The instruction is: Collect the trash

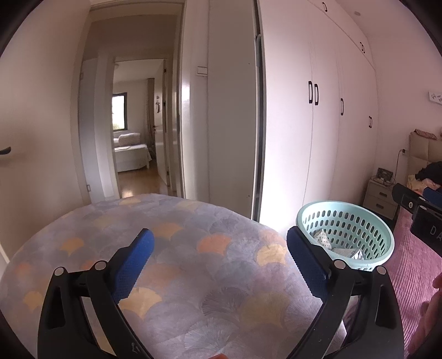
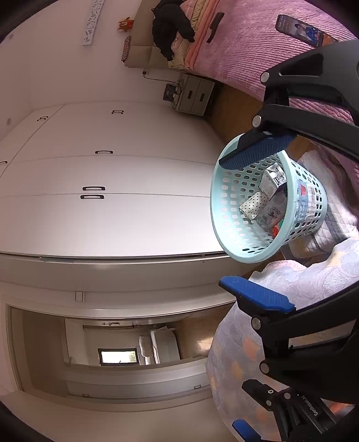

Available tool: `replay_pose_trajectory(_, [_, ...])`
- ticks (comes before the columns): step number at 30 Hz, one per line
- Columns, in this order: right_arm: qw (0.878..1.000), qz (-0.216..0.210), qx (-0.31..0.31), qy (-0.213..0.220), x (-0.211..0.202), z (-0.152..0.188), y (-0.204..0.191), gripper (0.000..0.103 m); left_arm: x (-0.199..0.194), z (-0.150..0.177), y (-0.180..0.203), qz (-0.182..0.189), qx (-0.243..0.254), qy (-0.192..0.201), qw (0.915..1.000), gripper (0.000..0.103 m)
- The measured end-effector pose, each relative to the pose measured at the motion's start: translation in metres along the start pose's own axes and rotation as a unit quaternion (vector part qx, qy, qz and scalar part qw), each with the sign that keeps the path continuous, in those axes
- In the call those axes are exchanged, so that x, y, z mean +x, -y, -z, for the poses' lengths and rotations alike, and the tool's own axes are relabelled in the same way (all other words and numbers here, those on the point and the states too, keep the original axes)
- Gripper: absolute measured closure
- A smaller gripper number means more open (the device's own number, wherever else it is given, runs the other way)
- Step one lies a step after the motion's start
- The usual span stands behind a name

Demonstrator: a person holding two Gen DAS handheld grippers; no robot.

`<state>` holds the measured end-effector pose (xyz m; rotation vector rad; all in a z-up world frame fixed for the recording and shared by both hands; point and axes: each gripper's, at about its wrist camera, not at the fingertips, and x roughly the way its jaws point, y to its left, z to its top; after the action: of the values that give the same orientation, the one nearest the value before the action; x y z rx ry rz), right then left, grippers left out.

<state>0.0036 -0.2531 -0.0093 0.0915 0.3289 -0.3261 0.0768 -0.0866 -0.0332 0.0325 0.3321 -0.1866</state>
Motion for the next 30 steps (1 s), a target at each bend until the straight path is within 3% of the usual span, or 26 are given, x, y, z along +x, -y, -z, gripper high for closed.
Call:
replay_pose_trajectory(9, [1.0,-0.006,-0.001,-0.008,0.0046,0.0013,-0.0021,0.028,0.0043,0.0025,-0.0021,0.012,-0.008,-0.016,0.9998,0.009])
replay_pose_trajectory(30, [1.0,-0.005,0.002,-0.01,0.004,0.0021,-0.0011,0.028,0.0015,0.0002,-0.0033,0.014,-0.012,-0.012,0.9998,0.009])
